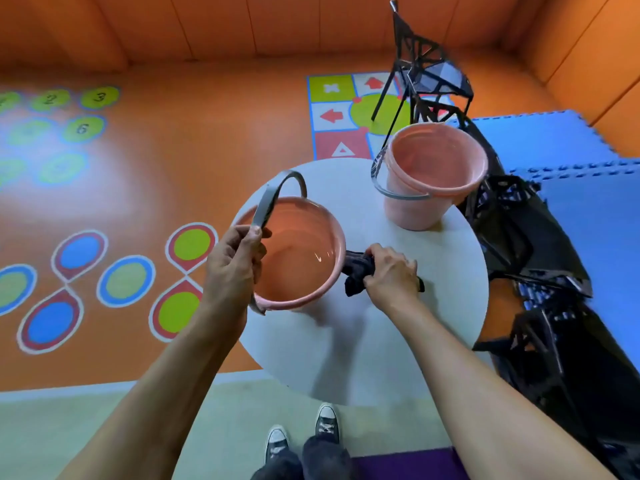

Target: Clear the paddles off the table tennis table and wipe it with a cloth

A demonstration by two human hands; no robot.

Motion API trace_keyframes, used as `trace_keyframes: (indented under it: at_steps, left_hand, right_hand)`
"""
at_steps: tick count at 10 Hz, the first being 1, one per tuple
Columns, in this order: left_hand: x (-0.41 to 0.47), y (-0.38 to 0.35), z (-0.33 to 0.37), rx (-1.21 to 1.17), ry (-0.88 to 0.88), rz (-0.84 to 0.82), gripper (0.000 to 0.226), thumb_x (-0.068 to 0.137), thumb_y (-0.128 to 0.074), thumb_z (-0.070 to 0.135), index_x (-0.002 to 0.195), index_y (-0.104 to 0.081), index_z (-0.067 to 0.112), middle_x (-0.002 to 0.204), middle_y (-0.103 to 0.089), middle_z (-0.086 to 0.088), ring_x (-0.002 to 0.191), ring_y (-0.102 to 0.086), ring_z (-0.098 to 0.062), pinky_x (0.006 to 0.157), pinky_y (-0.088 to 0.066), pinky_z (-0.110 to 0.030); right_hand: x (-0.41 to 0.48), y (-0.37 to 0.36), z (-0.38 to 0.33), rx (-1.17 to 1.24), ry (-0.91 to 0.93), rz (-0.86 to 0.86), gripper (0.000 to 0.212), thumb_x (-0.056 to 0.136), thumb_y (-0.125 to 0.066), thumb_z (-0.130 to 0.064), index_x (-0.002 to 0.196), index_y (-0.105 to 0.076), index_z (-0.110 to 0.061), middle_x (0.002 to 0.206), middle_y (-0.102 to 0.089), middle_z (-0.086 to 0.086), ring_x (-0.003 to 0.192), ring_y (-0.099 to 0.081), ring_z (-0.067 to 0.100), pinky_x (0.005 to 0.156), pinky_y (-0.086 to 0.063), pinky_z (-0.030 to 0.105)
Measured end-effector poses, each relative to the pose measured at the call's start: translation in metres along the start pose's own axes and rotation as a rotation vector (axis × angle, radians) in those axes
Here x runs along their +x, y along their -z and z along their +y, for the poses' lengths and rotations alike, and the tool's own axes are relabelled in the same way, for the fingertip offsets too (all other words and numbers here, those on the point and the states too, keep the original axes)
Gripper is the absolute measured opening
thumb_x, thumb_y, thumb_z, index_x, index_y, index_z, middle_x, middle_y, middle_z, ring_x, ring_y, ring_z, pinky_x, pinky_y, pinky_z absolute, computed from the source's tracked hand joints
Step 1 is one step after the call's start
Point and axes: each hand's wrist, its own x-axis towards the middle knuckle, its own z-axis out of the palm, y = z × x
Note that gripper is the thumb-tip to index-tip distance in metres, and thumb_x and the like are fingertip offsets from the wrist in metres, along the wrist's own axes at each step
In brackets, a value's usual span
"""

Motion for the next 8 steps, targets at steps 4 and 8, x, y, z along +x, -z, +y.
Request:
trace_keyframes:
  at_steps: [4, 8]
  left_hand:
    - [0.083, 0.0, -0.012, -0.009, 0.082, 0.002, 0.023, 0.106, -0.046, 0.023, 0.096, -0.064, 0.012, 0.057, -0.044, 0.011, 0.051, -0.036, -0.006, 0.05, -0.032, -0.019]
    - [0.07, 0.024, 0.029, 1.155, -0.29, 0.044, 0.056, 0.097, -0.059, 0.021, 0.151, -0.043, 0.018, 0.157, -0.032, -0.016, 0.14, -0.036, -0.036, 0.113, -0.031, -0.047]
  right_hand:
    - [0.026, -0.083, -0.005, -0.004, -0.075, 0.006, 0.045, 0.079, -0.063, -0.015, 0.123, -0.064, -0.022, 0.123, -0.064, 0.004, 0.119, -0.055, 0.027, 0.106, -0.032, 0.04]
    - [0.021, 0.029, -0.066, 0.14, 0.086, 0.33, 0.049, 0.085, -0.06, -0.009, 0.133, -0.061, -0.019, 0.137, -0.06, 0.002, 0.119, -0.056, 0.031, 0.098, -0.037, 0.043]
